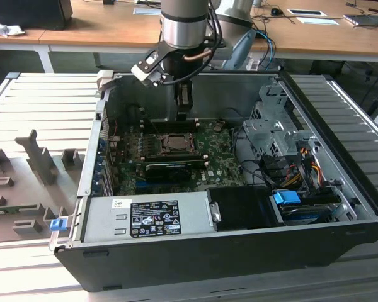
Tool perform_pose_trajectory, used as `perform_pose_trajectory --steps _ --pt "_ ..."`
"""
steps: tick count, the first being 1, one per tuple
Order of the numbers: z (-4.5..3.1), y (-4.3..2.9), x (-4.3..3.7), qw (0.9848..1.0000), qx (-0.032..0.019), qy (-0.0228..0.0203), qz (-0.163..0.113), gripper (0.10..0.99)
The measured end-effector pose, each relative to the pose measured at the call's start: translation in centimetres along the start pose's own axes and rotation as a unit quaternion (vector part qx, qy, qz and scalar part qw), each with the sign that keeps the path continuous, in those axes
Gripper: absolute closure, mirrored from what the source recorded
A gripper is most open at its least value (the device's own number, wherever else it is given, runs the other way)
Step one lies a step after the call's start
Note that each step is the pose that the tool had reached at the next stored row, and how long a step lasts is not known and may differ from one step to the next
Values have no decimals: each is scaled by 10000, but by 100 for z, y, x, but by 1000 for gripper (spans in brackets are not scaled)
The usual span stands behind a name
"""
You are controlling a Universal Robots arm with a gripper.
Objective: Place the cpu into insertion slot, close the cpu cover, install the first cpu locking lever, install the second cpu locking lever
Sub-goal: 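Install the first cpu locking lever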
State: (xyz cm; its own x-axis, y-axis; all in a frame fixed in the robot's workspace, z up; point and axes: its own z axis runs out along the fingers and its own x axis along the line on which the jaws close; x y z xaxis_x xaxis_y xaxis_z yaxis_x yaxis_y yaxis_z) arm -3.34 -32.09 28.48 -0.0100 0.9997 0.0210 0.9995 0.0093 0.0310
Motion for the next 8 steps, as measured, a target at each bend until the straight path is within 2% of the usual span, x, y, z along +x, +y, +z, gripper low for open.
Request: perform_pose_trajectory --steps 3,6,8 --pt "-77 3 2 10000 2 0 0 980" --pt "-87 6 2 10000 8 1 -23 980" --pt "-88 7 2 9998 12 5 -176 980"
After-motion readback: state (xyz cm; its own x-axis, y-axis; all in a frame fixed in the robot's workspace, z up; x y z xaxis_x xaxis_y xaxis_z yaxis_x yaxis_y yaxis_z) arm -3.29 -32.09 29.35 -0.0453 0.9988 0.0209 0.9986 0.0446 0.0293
